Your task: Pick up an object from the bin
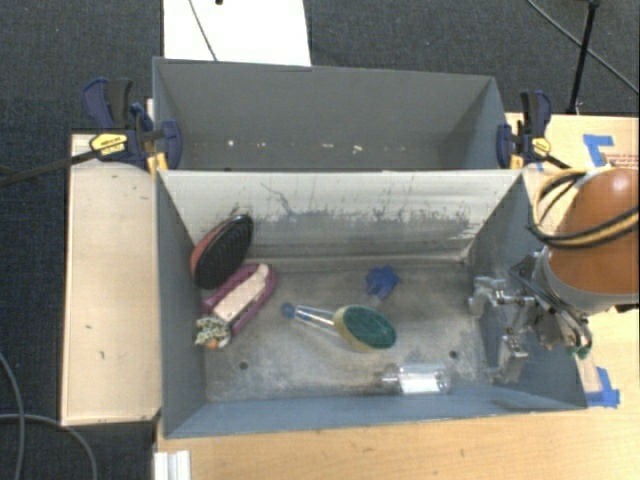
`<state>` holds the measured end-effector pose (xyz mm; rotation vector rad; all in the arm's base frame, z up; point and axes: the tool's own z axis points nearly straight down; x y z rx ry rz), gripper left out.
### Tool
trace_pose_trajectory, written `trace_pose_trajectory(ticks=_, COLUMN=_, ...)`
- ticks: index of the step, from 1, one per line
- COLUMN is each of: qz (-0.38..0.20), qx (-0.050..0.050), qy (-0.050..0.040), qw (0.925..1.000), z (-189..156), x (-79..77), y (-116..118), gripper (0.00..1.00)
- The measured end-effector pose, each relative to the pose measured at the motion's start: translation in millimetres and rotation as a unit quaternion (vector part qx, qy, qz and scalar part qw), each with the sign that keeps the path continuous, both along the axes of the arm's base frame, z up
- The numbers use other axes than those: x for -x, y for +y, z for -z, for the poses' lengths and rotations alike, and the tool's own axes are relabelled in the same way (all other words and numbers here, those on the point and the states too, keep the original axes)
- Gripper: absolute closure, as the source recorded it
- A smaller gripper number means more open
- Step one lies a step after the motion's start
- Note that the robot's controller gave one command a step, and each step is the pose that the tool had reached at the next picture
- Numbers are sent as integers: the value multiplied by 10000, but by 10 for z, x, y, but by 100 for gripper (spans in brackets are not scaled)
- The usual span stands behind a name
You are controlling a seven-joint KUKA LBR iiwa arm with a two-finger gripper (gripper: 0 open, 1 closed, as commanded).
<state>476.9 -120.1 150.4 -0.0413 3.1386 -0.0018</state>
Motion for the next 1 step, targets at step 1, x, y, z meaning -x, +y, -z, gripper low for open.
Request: trace_pose_trajectory(ticks=1, qz=-1379, qx=-19, qy=-16, qw=9904, z=419, x=-720, y=1444, gripper=0)
